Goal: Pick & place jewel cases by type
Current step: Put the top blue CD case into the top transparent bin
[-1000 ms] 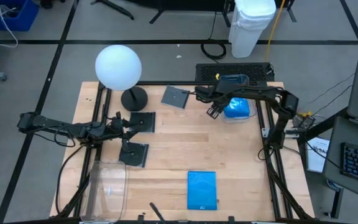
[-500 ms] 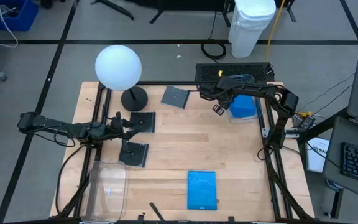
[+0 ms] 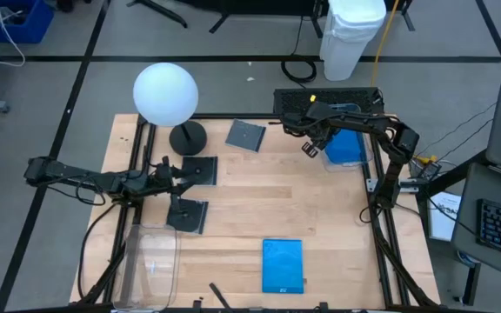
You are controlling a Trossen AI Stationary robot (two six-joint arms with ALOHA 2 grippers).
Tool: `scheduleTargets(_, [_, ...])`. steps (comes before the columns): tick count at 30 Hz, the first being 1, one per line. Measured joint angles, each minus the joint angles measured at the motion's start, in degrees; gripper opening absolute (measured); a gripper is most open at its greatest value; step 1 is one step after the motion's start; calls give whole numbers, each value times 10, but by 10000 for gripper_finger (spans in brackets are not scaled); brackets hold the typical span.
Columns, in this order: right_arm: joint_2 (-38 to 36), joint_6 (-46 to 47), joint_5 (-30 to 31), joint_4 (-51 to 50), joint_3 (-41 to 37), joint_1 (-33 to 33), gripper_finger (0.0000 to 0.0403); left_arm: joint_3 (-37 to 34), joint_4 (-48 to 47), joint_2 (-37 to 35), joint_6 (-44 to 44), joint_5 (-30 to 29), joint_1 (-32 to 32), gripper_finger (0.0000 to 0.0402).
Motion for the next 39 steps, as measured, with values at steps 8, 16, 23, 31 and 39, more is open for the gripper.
scheduleTargets(8, [-35, 12, -2, -24, -1, 0, 126, 0, 0, 0, 0, 0, 0, 170])
scheduleTargets(16, [-90, 41, -16, -58, -2, -2, 114, 0, 0, 0, 0, 0, 0, 170])
scheduleTargets(23, [-115, 53, -49, -49, -18, -19, 114, 0, 0, 0, 0, 0, 0, 170])
scheduleTargets(31, [-114, 8, -127, 96, -66, -11, 117, 0, 0, 0, 0, 0, 0, 170])
scheduleTargets(39, [-115, -23, -102, 168, -96, -15, 141, 0, 0, 0, 0, 0, 0, 170])
